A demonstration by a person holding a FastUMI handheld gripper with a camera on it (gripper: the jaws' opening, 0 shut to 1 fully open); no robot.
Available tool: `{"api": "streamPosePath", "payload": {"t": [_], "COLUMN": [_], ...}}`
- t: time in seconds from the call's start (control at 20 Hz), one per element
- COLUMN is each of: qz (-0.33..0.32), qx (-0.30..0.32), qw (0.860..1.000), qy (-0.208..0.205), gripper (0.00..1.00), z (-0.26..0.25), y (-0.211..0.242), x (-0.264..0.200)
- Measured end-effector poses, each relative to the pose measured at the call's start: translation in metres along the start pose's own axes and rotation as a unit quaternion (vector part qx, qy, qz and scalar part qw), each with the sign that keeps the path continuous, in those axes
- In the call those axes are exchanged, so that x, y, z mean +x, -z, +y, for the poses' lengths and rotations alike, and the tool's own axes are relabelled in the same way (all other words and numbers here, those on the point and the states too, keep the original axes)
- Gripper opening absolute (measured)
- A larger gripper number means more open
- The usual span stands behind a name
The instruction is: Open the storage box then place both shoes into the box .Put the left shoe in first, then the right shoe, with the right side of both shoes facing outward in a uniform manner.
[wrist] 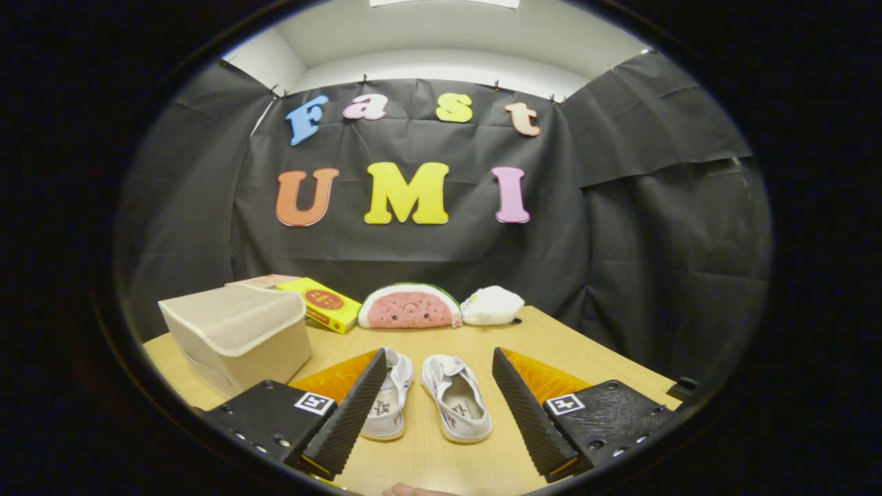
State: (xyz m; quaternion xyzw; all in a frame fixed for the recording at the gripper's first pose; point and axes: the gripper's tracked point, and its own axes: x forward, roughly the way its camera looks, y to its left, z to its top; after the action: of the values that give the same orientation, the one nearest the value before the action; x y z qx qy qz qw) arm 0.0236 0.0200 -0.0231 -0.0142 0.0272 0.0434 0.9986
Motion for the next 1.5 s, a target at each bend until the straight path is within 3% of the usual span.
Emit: {"api": "streamPosePath", "payload": {"t": [0.35, 0.55, 0.75, 0.95, 1.0, 1.1, 1.5], "qz": [0.042, 0.094, 0.179, 0.250, 0.264, 0.302, 0.356], "qx": [0.002, 0.028, 0.057, 0.106, 0.135, 0.183, 0.293], "qw": [0.991, 0.975, 0.934, 0.900, 0.887, 0.847, 0.777], "qy": [-0.127, -0.197, -0.304, -0.342, -0.354, -0.396, -0.427], "gripper": [0.96, 0.95, 0.95, 0.94, 0.94, 0.93, 0.91], "z": [0.076, 0.127, 0.190, 0.219, 0.224, 0.244, 0.264], "y": [-0.014, -0.014, -0.003, 0.014, 0.014, 0.022, 0.033], "x": [0.051, 0.079, 0.097, 0.124, 0.128, 0.121, 0.120]}}
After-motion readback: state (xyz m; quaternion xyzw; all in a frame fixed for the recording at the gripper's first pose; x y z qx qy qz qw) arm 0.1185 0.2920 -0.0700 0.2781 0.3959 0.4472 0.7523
